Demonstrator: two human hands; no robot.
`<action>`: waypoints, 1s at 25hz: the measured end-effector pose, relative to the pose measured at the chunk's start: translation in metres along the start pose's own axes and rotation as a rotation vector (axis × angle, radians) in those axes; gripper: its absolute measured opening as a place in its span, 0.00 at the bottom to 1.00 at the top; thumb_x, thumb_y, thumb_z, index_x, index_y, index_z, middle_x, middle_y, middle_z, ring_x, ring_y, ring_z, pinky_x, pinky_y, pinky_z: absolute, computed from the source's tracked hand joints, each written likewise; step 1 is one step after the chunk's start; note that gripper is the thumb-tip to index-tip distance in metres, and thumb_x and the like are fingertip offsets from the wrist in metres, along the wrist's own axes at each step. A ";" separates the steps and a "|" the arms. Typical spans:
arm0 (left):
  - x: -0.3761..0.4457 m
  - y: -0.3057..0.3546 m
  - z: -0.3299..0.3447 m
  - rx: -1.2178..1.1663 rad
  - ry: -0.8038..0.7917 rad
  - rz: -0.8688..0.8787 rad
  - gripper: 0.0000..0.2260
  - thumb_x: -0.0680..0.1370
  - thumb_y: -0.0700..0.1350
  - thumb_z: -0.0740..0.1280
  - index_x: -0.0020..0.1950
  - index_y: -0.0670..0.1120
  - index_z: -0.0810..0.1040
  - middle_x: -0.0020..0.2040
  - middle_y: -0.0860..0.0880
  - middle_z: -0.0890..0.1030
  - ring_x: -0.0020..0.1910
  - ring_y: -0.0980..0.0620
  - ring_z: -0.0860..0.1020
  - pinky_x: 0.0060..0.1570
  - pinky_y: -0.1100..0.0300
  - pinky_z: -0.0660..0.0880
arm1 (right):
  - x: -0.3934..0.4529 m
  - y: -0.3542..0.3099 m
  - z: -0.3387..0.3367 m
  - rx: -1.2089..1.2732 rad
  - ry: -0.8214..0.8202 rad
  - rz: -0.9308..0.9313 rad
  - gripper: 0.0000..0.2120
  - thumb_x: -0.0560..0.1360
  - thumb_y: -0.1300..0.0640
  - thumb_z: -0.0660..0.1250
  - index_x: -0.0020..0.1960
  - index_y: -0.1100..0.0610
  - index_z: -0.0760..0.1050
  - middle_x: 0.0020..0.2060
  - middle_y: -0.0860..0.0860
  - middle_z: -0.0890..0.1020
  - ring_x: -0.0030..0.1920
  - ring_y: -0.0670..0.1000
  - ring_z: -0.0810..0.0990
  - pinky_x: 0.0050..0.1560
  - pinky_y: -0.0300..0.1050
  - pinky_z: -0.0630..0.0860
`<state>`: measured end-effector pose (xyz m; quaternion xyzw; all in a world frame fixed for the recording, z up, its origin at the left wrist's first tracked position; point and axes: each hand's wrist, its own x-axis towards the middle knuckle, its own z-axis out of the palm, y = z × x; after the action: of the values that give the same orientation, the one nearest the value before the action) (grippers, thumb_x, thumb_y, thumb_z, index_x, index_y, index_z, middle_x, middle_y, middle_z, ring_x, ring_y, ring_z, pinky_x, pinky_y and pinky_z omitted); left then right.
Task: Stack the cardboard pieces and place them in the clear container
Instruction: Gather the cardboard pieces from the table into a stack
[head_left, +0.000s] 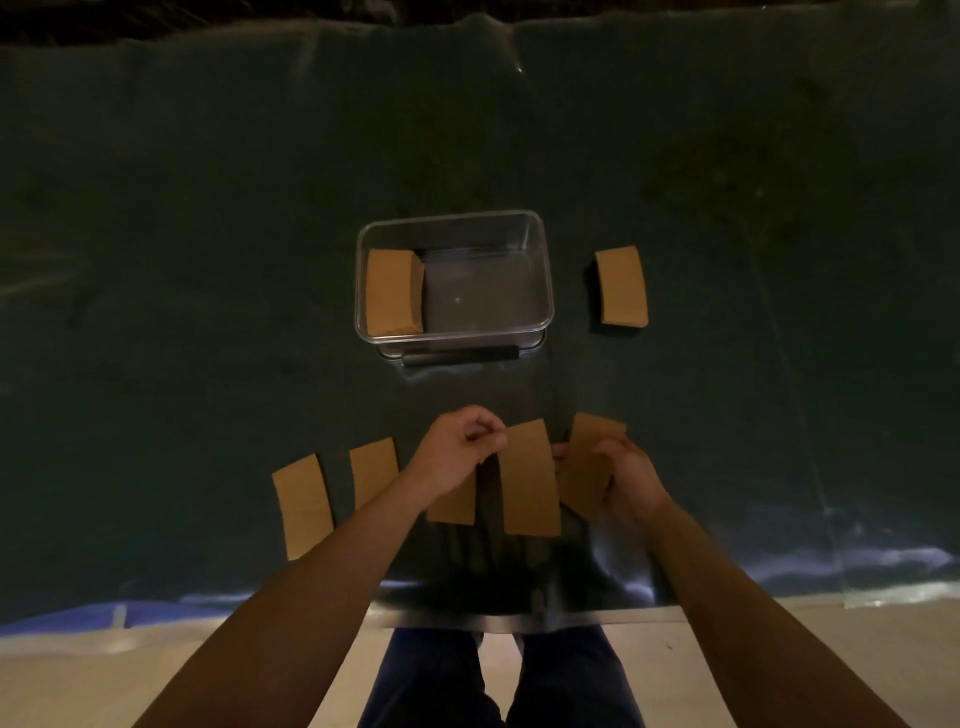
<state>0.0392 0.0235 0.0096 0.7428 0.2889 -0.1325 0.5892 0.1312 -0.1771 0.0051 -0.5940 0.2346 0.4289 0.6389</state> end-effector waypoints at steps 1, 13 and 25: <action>-0.002 0.003 -0.002 -0.047 -0.018 0.000 0.06 0.77 0.43 0.72 0.45 0.54 0.80 0.44 0.55 0.84 0.47 0.56 0.82 0.48 0.60 0.76 | -0.002 0.000 0.004 -0.034 -0.013 0.035 0.16 0.80 0.60 0.58 0.65 0.64 0.72 0.43 0.59 0.87 0.44 0.59 0.85 0.42 0.53 0.82; 0.002 -0.012 -0.006 0.343 0.240 0.112 0.10 0.76 0.48 0.71 0.56 0.57 0.77 0.56 0.53 0.78 0.58 0.52 0.75 0.55 0.57 0.73 | -0.010 0.010 0.046 -0.044 -0.275 0.064 0.15 0.82 0.44 0.57 0.62 0.50 0.76 0.41 0.60 0.83 0.35 0.58 0.82 0.38 0.53 0.82; -0.002 -0.053 -0.031 0.833 0.146 0.129 0.15 0.74 0.49 0.71 0.58 0.54 0.70 0.57 0.50 0.75 0.58 0.48 0.73 0.54 0.52 0.70 | -0.003 0.016 0.032 -0.074 -0.091 0.048 0.15 0.81 0.44 0.59 0.61 0.52 0.76 0.45 0.60 0.82 0.34 0.57 0.81 0.37 0.52 0.80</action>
<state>0.0026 0.0594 -0.0231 0.9413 0.2044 -0.1478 0.2241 0.1095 -0.1482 0.0047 -0.5914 0.2035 0.4791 0.6159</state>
